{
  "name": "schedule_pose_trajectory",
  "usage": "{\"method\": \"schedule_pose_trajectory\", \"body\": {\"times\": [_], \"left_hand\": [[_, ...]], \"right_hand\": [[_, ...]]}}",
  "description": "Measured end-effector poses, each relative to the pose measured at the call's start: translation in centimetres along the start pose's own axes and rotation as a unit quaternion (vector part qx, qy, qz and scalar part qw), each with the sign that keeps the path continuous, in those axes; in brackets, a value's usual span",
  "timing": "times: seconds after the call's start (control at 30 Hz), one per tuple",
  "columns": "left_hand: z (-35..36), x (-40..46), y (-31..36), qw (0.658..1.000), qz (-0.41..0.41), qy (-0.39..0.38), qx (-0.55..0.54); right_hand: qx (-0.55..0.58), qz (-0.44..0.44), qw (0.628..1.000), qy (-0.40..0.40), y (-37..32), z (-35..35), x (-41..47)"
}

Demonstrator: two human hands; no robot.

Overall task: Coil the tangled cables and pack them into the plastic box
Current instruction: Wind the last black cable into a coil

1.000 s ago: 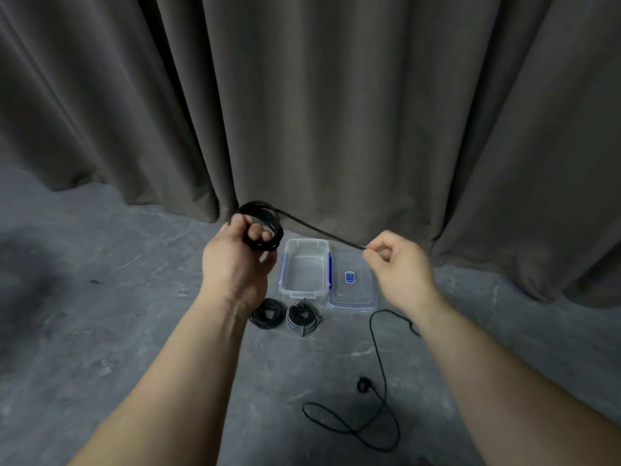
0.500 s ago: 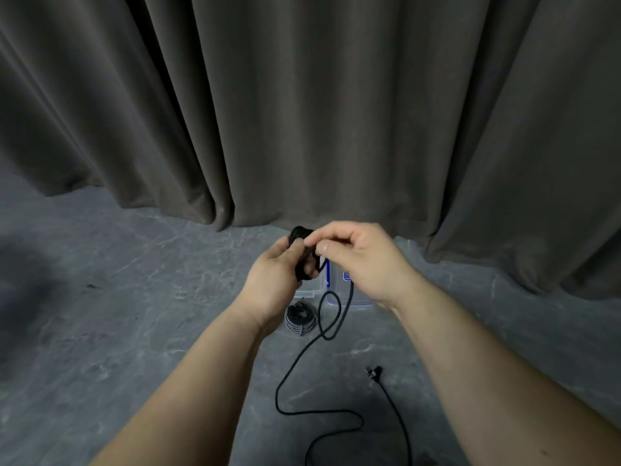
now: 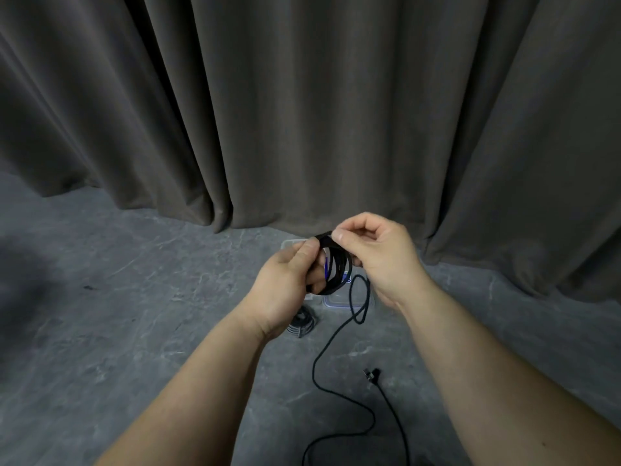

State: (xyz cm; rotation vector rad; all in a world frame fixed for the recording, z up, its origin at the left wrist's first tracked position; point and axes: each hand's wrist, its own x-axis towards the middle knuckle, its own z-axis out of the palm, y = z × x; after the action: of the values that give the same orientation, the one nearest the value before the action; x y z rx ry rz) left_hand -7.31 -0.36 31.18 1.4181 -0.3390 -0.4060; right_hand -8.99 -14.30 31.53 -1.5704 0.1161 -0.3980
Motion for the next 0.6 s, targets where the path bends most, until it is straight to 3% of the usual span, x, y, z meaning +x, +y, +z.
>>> {"method": "schedule_pose_trajectory", "body": {"times": [0.23, 0.4, 0.6], "left_hand": [[-0.3, 0.1, 0.5, 0.998, 0.011, 0.05, -0.048], [-0.3, 0.0, 0.9, 0.995, 0.002, 0.056, -0.087], [0.5, -0.6, 1.4, 0.99, -0.001, 0.009, -0.139]], "right_hand": [[-0.035, 0.008, 0.997, -0.069, 0.5, 0.0, -0.1], [-0.192, -0.052, 0.974, -0.108, 0.5, -0.1, -0.5], [-0.147, -0.046, 0.985, -0.077, 1.0, 0.6, -0.6]]}}
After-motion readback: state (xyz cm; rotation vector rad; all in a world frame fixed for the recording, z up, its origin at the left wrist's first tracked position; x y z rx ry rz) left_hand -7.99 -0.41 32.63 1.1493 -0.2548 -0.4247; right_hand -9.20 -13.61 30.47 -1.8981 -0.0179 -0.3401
